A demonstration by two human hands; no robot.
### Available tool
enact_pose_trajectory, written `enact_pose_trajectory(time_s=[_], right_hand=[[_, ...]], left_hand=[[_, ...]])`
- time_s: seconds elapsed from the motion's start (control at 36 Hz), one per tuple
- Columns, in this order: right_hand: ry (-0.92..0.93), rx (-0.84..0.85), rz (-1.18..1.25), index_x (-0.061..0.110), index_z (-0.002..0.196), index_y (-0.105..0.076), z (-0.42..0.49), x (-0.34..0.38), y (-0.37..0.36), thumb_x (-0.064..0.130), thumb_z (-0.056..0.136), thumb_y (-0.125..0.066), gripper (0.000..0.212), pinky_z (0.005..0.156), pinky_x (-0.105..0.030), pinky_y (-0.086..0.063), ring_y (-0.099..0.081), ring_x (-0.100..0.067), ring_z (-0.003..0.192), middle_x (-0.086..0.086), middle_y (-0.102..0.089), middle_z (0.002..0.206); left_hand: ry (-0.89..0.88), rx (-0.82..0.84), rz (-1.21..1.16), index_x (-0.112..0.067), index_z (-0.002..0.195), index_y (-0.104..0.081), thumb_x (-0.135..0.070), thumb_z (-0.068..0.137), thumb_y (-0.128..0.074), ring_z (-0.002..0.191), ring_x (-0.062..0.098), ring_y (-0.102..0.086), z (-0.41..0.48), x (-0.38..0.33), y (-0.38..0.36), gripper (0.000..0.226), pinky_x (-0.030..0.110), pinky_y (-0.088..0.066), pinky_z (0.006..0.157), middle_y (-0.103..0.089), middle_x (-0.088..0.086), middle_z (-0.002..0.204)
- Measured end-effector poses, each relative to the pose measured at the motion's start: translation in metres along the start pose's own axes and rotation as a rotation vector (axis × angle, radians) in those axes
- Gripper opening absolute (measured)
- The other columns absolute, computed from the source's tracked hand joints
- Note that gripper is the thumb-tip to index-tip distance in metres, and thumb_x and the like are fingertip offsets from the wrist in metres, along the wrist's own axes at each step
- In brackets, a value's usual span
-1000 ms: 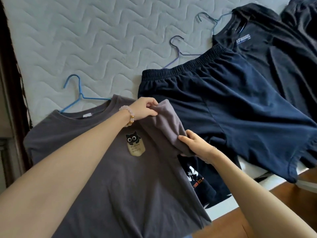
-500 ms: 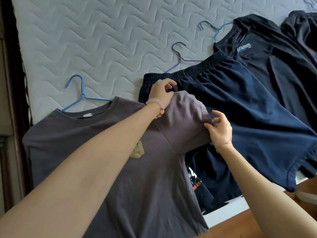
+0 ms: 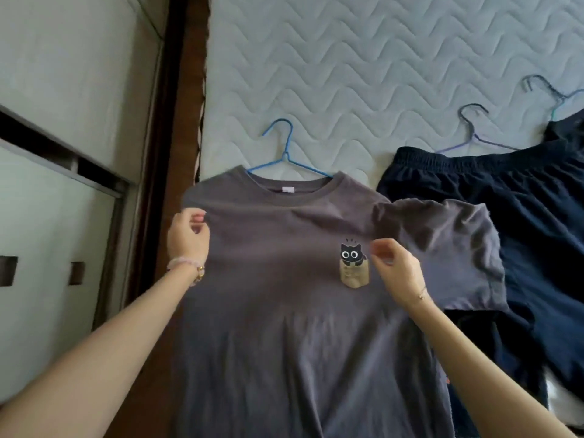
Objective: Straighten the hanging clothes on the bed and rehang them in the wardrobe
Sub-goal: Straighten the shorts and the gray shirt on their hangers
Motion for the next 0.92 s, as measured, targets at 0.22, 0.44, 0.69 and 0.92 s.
enact_pose_trajectory(time_s=[0.22, 0.44, 0.69, 0.92], right_hand=[[0.164, 0.269, -0.242, 0.006, 0.120, -0.061, 0.009, 0.072, -0.103, 0.006, 0.083, -0.062, 0.037, 0.094, -0.032, -0.042, -0.062, -0.030, 0.105, -0.014, -0.061, 0.119], [0.254, 0.247, -0.525, 0.008, 0.129, -0.056, 0.015, 0.073, -0.125, 0.004, 0.082, -0.061, 0.047, 0.104, -0.036, -0.034, -0.048, -0.035, 0.120, -0.011, -0.051, 0.134], [0.369, 0.186, -0.589, 0.009, 0.123, -0.061, 0.020, 0.062, -0.125, -0.001, 0.077, -0.066, 0.047, 0.097, -0.041, -0.041, -0.054, -0.037, 0.108, -0.010, -0.057, 0.124], [0.352, 0.169, -0.556, 0.009, 0.121, -0.062, 0.021, 0.064, -0.126, -0.004, 0.076, -0.064, 0.047, 0.099, -0.041, -0.038, -0.053, -0.038, 0.110, -0.012, -0.058, 0.124]], left_hand=[[0.357, 0.229, -0.019, -0.008, 0.120, -0.054, -0.022, 0.088, -0.060, 0.111, 0.029, -0.056, 0.010, 0.094, 0.042, 0.036, 0.036, -0.042, 0.096, -0.059, 0.013, 0.121], [0.408, 0.450, -0.148, -0.016, 0.144, -0.032, -0.021, 0.096, -0.044, 0.137, 0.027, -0.034, 0.039, 0.100, 0.019, 0.049, 0.034, -0.029, 0.111, -0.034, 0.008, 0.151], [0.258, 0.615, -0.127, -0.011, 0.143, -0.032, -0.008, 0.093, -0.039, 0.136, 0.028, -0.034, 0.094, 0.082, 0.002, 0.050, 0.033, -0.029, 0.110, -0.035, 0.008, 0.149], [0.125, 0.646, -0.064, -0.008, 0.096, -0.058, -0.020, 0.092, -0.052, 0.105, 0.032, -0.060, 0.108, 0.123, 0.032, 0.014, 0.029, -0.038, 0.079, -0.065, 0.017, 0.105]])
Point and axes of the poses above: each hand's wrist, its own z-axis towards the middle knuckle, its own y-axis out of the back of the hand, x = y × z, the point moved 1 cm from there along z, towards the middle knuckle
